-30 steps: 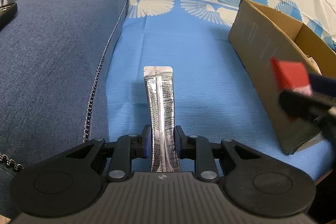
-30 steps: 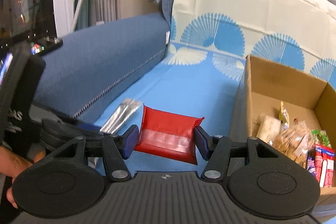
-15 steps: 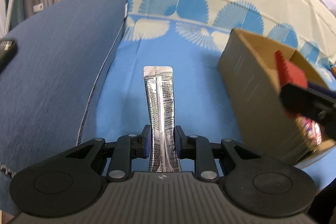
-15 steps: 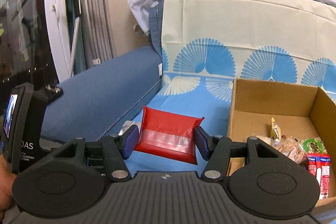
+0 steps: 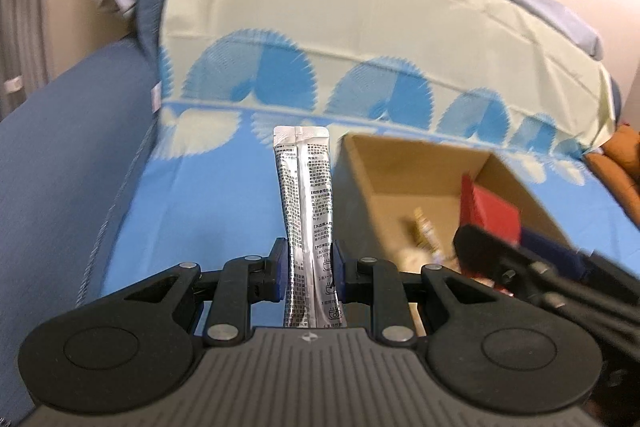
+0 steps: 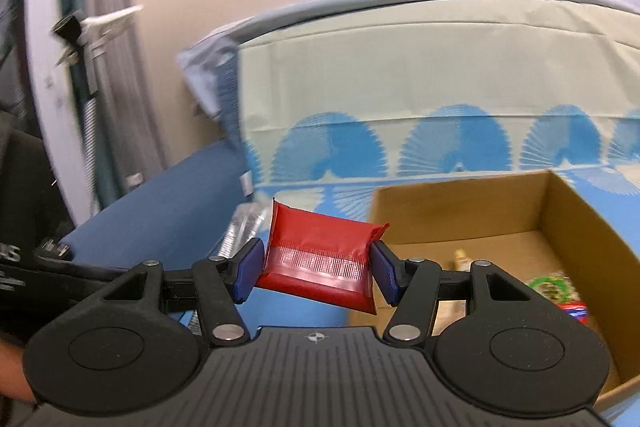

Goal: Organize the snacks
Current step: 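Carry the red pack and silver stick pack over the box with both tools, then open both tools to drop the two snacks into the box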

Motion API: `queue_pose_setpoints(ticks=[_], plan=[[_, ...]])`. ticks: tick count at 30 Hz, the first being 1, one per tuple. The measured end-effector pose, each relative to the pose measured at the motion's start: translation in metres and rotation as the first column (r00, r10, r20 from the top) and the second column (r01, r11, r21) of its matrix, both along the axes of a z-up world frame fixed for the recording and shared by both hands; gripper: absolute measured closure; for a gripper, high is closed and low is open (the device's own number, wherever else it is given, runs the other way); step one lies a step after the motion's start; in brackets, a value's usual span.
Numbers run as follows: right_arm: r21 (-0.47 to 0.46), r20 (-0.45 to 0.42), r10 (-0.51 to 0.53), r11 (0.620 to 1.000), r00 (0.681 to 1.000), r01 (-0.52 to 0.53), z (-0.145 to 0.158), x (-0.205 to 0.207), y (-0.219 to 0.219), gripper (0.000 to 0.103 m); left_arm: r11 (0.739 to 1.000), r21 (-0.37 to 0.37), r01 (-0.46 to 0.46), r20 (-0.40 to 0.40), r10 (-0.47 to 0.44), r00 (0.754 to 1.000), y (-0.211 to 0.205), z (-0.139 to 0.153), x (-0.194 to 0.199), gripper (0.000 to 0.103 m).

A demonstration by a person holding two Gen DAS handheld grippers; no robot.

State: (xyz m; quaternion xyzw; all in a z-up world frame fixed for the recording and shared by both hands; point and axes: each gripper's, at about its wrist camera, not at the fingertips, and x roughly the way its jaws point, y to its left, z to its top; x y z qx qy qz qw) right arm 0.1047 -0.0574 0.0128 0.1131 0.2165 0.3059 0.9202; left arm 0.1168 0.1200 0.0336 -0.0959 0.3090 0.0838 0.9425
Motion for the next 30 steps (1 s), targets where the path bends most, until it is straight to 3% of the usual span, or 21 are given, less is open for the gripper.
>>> queue_pose_setpoints(ticks=[10, 20, 21, 24, 26, 30], plan=[[0.028, -0.078, -0.23, 0.972, 0.97, 0.233, -0.012, 0.036, -0.048, 0.043, 0.995, -0.019, 0.097, 0.076, -0.096, 0.993, -0.055, 0.028, 0.06, 0.078], [0.05, -0.117, -0.332, 0.939, 0.936, 0.34, -0.021, 0.053, -0.074, 0.042, 0.982, -0.001, 0.189, 0.139, -0.187, 0.973, -0.098, 0.042, 0.092, 0.077], [0.048, -0.12, -0.335, 0.938, 0.935, 0.343, -0.021, 0.054, -0.075, 0.039, 0.977, 0.017, 0.211, 0.154, -0.211, 0.965, -0.102, 0.045, 0.091, 0.075], [0.021, -0.146, -0.331, 0.941, 0.932, 0.337, -0.024, 0.058, -0.072, 0.011, 0.959, 0.05, 0.28, 0.194, -0.285, 0.939, -0.111, 0.051, 0.084, 0.052], [0.002, -0.147, -0.347, 0.936, 0.926, 0.351, -0.025, 0.058, -0.071, 0.01, 0.951, 0.063, 0.302, 0.209, -0.309, 0.928, -0.113, 0.052, 0.076, 0.046], [-0.005, -0.143, -0.349, 0.936, 0.926, 0.352, -0.025, 0.059, -0.072, 0.01, 0.955, 0.051, 0.291, 0.208, -0.295, 0.933, -0.107, 0.049, 0.051, 0.038]])
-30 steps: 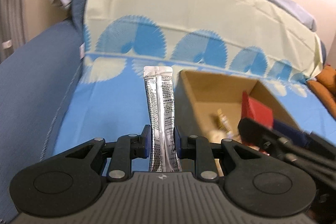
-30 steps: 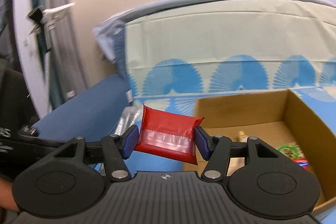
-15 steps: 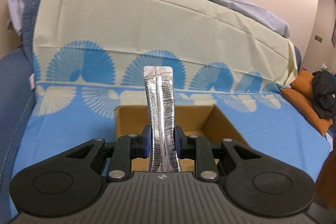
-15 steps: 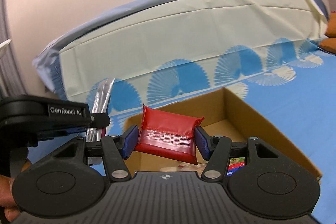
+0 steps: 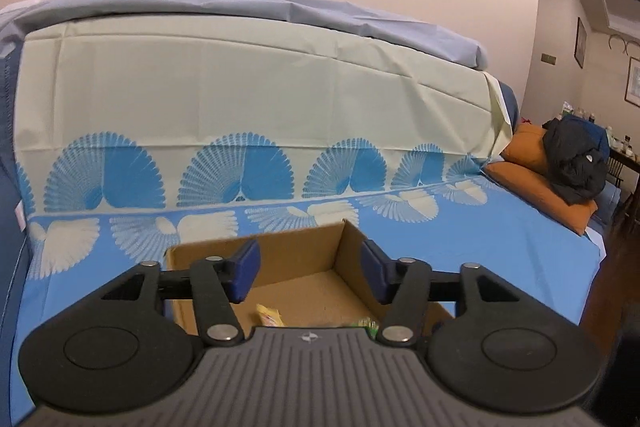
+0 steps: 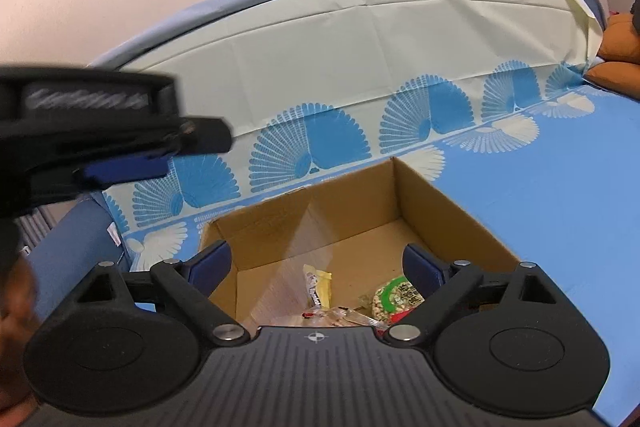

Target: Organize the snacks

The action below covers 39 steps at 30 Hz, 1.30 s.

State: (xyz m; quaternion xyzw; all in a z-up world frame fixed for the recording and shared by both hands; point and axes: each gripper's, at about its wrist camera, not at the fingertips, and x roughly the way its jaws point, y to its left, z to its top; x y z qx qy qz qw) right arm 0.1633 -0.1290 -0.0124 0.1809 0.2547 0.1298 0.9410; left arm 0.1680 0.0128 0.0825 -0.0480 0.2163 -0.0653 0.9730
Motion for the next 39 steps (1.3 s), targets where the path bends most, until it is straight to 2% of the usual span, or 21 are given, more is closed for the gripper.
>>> queue_pose_setpoints(ticks=[4, 7, 10, 14, 16, 20, 24, 26, 30, 39], plan=[[-0.011, -0.008, -0.006, 1.0, 1.0, 0.006, -0.001, -0.003, 0.0, 0.006, 0.999, -0.024, -0.048, 0.016, 0.048, 0.999, 0.013, -0.004, -0.039, 0.021], [-0.042, 0.002, -0.001, 0.999, 1.0, 0.001, -0.001, -0.009, 0.003, 0.001, 0.997, -0.032, -0.07, 0.017, 0.071, 0.997, 0.021, -0.005, -0.067, 0.018], [-0.077, 0.017, 0.008, 0.997, 1.0, -0.007, 0.001, -0.016, 0.003, 0.001, 0.997, -0.038, -0.067, 0.023, 0.068, 0.997, 0.026, -0.007, -0.094, 0.011], [-0.108, -0.001, 0.022, 0.994, 1.0, -0.022, 0.004, -0.027, -0.003, 0.001, 0.994, -0.03, -0.107, 0.03, 0.108, 0.994, 0.028, -0.01, -0.125, 0.01], [-0.124, 0.0, 0.03, 0.992, 1.0, -0.029, 0.01, -0.034, -0.01, 0.001, 0.993, -0.047, -0.113, 0.027, 0.114, 0.993, 0.031, -0.011, -0.137, 0.0], [-0.155, -0.021, 0.036, 0.987, 0.999, -0.038, 0.023, -0.047, -0.027, 0.001, 0.987, -0.076, -0.138, 0.0, 0.139, 0.99, 0.032, -0.022, -0.151, 0.001], [-0.153, -0.015, 0.063, 0.986, 0.998, -0.065, 0.019, -0.071, -0.045, 0.001, 0.984, -0.054, -0.171, -0.066, 0.167, 0.984, 0.023, -0.044, -0.153, 0.0], [-0.104, -0.039, 0.068, 0.992, 0.997, -0.072, 0.018, -0.078, -0.049, 0.001, 0.976, -0.049, -0.214, -0.111, 0.207, 0.972, 0.021, -0.056, -0.152, 0.0], [-0.185, -0.019, 0.057, 0.981, 0.998, -0.06, 0.015, -0.091, -0.043, 0.001, 0.957, -0.031, -0.289, -0.177, 0.279, 0.944, 0.023, -0.071, -0.15, 0.0], [-0.223, -0.067, 0.088, 0.97, 0.994, -0.101, 0.001, -0.091, -0.052, 0.001, 0.964, -0.026, -0.265, -0.244, 0.251, 0.937, 0.011, -0.079, -0.142, 0.0]])
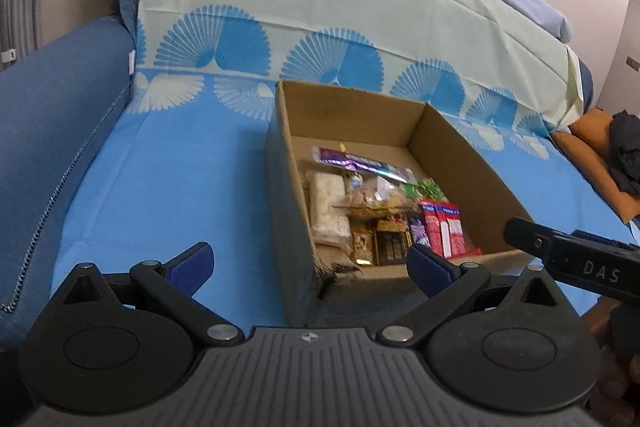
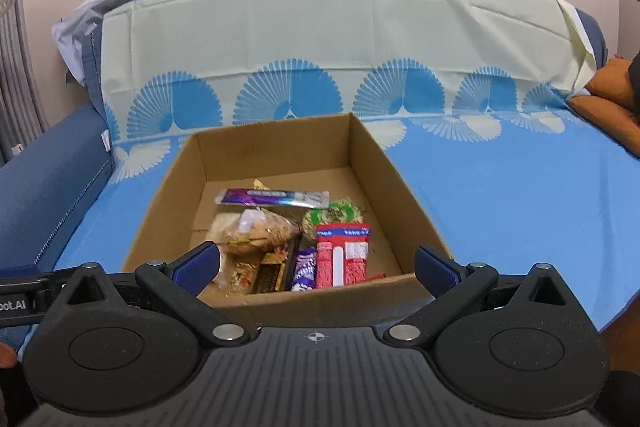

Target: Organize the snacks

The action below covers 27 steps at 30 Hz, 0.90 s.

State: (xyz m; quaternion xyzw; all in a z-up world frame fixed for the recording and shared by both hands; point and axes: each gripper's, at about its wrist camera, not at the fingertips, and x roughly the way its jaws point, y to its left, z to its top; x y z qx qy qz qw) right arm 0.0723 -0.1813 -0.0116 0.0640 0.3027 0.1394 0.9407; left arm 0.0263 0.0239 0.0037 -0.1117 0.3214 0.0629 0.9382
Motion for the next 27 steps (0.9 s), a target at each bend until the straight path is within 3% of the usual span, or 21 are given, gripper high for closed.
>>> queue_pose_setpoints(ticks=[7, 27], plan=[[-0.022, 0.021, 0.053, 0.998, 0.998, -0.053, 0.001, -0.004, 0.009, 0.001, 1.0, -0.003, -0.004, -0.025, 0.004, 1.0, -0.005, -0.007, 0.006, 0.0], [-0.028, 0.015, 0.062, 0.998, 0.998, -0.062, 0.001, 0.0, 0.011, 0.001, 1.0, 0.012, -0.009, -0.018, 0.01, 1.0, -0.006, -0.009, 0.008, 0.0]])
